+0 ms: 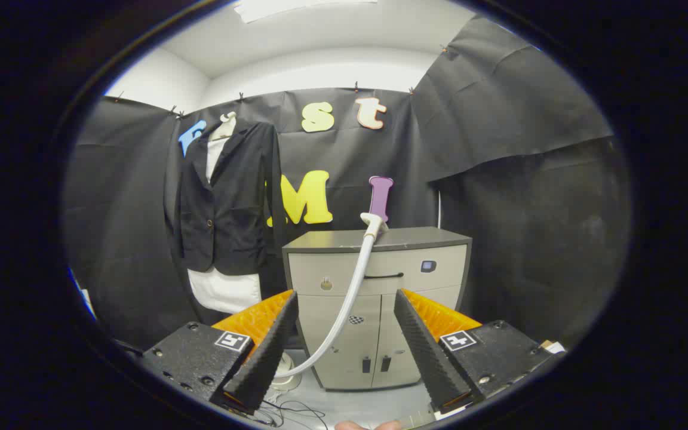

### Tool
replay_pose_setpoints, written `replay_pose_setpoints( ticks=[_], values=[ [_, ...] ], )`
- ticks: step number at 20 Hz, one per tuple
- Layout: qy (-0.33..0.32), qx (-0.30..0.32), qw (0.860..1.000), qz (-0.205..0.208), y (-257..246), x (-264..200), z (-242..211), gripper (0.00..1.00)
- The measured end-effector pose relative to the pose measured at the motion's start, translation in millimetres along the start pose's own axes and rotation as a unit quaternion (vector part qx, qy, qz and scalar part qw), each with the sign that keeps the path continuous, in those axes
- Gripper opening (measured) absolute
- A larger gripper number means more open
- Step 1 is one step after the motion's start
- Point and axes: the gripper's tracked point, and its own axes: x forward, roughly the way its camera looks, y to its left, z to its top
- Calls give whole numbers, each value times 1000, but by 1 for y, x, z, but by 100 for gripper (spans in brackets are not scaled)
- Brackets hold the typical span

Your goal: Iron the clothes twice with a garment steamer, once on the left side and once on the right side.

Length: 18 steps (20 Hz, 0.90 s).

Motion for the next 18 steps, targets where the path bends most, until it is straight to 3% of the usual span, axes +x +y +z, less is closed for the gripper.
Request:
replay_pose_setpoints(
  ticks=[18],
  values=[
    [11, 6, 1000, 4, -33, 23, 2, 100]
  ],
)
